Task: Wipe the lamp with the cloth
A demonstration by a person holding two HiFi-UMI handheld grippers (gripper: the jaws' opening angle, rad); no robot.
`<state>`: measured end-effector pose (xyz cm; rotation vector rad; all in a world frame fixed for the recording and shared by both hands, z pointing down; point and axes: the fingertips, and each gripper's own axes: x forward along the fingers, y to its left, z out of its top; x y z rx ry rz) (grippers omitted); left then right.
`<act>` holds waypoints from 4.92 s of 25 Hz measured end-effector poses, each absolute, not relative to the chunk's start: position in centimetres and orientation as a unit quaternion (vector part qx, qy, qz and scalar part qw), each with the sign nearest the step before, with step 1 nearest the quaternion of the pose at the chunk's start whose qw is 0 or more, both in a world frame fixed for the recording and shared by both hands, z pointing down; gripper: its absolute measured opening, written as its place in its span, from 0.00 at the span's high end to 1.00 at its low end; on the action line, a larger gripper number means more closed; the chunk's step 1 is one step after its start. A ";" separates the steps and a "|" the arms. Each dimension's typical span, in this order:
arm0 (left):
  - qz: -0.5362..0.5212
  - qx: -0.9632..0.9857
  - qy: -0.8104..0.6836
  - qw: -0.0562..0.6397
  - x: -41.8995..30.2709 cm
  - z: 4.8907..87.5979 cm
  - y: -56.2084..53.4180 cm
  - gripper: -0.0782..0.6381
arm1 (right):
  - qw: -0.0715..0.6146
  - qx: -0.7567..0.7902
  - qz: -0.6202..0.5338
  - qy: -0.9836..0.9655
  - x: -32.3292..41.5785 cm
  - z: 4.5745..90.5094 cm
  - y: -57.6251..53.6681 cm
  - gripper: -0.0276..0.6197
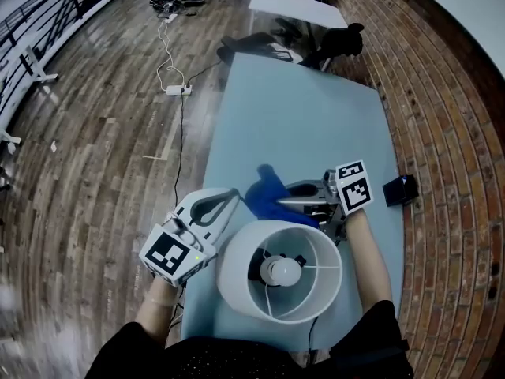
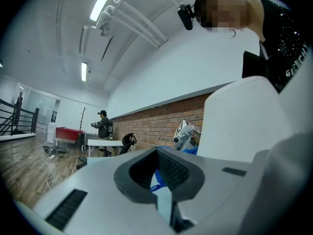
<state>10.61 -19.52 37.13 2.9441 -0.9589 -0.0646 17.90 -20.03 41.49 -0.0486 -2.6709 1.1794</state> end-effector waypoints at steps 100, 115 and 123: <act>-0.054 0.988 0.141 0.016 3.3 30.1 -16.0 0.88 | 0.277 0.740 0.038 -0.612 3.5 25.7 -5.7 0.82; -0.015 0.989 0.146 0.021 4.1 33.2 -14.3 0.88 | 0.253 0.691 0.042 -0.676 4.8 31.1 -5.3 0.82; 0.004 0.990 0.141 0.029 4.5 35.1 -13.7 0.88 | 0.255 0.636 0.028 -0.728 4.2 33.9 -4.6 0.82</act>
